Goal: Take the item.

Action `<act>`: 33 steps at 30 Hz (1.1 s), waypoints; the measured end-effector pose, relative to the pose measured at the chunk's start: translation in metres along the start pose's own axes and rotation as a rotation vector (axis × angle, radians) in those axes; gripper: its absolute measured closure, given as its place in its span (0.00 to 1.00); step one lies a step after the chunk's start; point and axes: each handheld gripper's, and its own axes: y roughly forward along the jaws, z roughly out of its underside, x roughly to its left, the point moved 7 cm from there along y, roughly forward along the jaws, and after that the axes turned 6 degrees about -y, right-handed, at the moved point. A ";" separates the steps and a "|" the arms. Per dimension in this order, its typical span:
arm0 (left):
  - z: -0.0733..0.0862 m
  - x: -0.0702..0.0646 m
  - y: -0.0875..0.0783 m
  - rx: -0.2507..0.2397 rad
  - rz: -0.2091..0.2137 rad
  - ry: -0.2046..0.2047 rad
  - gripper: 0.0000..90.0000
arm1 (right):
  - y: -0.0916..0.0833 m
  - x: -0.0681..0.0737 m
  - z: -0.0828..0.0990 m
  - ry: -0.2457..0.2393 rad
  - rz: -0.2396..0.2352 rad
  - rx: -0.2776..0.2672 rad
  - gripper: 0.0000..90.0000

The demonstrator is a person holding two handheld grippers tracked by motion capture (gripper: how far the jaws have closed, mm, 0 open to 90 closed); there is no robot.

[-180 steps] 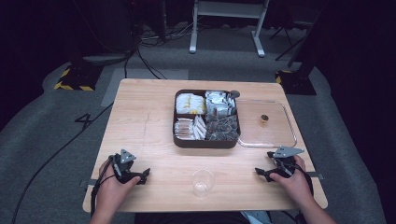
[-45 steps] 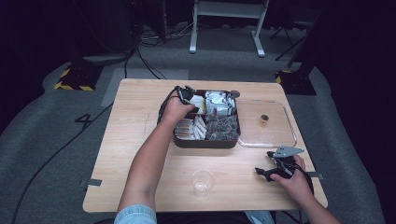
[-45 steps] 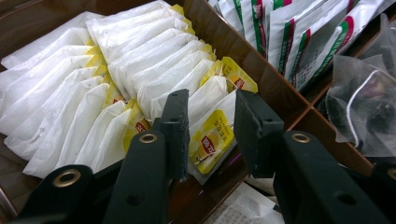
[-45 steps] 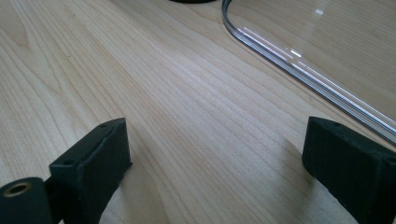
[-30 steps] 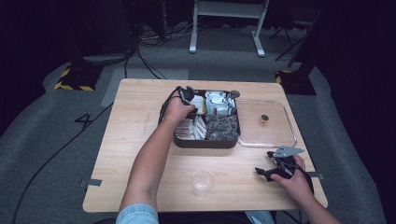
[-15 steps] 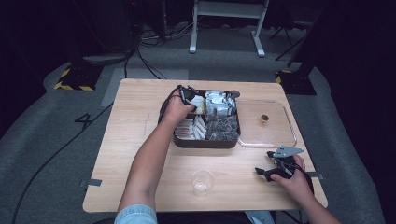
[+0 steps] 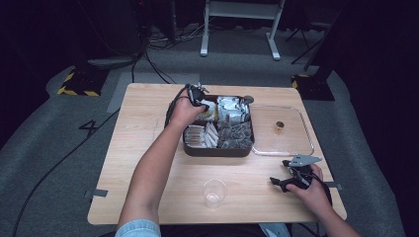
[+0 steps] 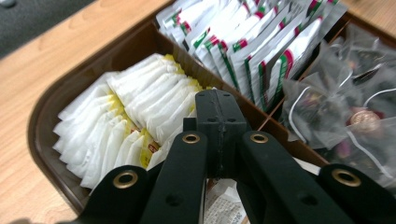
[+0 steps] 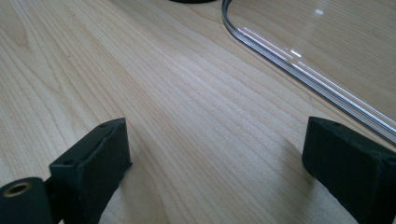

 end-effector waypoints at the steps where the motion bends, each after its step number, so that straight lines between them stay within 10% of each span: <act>1: -0.001 0.000 -0.003 -0.006 0.001 0.002 1.00 | 0.000 0.000 0.000 -0.001 0.000 0.000 0.09; 13: -0.011 -0.019 -0.034 -0.052 0.032 0.027 1.00 | 0.000 0.000 0.000 0.000 0.000 0.000 0.09; 33: 0.000 -0.088 -0.102 -0.145 0.129 0.098 1.00 | 0.000 0.000 0.000 -0.001 0.000 0.000 0.09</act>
